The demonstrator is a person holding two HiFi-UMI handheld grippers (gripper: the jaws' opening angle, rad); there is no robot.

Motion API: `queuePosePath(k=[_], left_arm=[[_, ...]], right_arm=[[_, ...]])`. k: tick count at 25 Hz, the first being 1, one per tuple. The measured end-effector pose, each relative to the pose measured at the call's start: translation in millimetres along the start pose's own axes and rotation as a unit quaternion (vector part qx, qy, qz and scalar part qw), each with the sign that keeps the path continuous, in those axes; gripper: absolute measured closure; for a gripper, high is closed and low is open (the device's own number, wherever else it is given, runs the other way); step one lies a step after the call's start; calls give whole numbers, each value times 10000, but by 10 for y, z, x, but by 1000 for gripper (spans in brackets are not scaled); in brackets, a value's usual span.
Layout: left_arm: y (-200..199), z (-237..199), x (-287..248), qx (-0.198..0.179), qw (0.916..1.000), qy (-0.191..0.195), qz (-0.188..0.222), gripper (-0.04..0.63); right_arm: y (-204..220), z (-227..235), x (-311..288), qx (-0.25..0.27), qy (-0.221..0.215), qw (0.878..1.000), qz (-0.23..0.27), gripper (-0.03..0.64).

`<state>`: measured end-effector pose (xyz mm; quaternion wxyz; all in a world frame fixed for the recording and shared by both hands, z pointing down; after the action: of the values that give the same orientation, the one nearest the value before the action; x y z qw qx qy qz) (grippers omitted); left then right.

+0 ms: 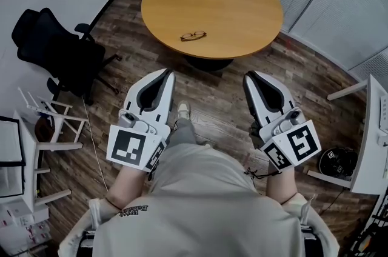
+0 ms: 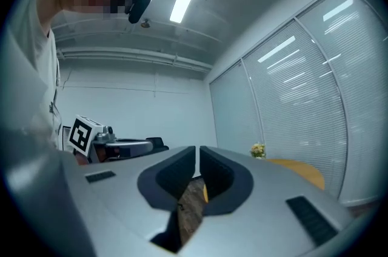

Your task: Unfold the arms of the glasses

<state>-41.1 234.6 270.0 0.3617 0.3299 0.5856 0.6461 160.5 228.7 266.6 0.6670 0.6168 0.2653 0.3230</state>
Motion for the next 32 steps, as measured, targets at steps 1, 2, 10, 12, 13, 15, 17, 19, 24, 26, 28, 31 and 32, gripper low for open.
queuePosePath(k=[1,2,10,12,13,15,17,19,24,26,28,31,32], left_arm=[[14,-38,-23,2,10000,3,-10,574],[22,-75,-47,13,10000,5,-15,574],[110,-390,-340,117,9999,90,-35,574],[169,-482,-441,146,9998,111,-79,574],[202,-523,-493,172,9997,125,-106,574],[253,-608,-605,223,9995,167,-157,574],[262,-713,-708,250,9993,215,-170,574],[242,-839,-793,278,9992,239,-137,574],[257,-1176,-1022,303,9990,271,-185,574],[268,-1311,-1113,269,9989,311,-222,574],[280,-1447,-1207,212,9987,380,-267,574],[312,-1636,-1361,137,9981,507,-336,574],[322,-1698,-1416,109,9978,545,-354,574]], right_arm=[[8,8,-45,6,7,10000,-11,575],[15,19,-90,11,10,10000,-24,575],[98,197,-497,6,69,9999,-124,575],[129,250,-614,19,77,9998,-172,575],[146,280,-667,28,80,9997,-211,575],[167,345,-784,60,90,9995,-295,575],[171,396,-929,91,89,9993,-344,575],[174,432,-1095,122,77,9992,-374,575],[145,536,-1504,264,163,9984,-463,575],[122,572,-1664,266,202,9983,-470,575],[108,599,-1821,290,256,9980,-491,575],[115,644,-2050,507,396,9962,-587,575],[121,663,-2126,564,440,9955,-616,575]])
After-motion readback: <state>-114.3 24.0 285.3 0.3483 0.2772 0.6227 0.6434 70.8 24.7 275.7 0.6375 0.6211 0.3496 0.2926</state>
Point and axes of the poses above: the fingertips, and each gripper's own axes: x backward along the fingers, z to its right, y out of its underside, the point moved 4 cm from there along x, backward along the fingers, and after that the axes turned 2 degrees about y, right-handed, at the moved point
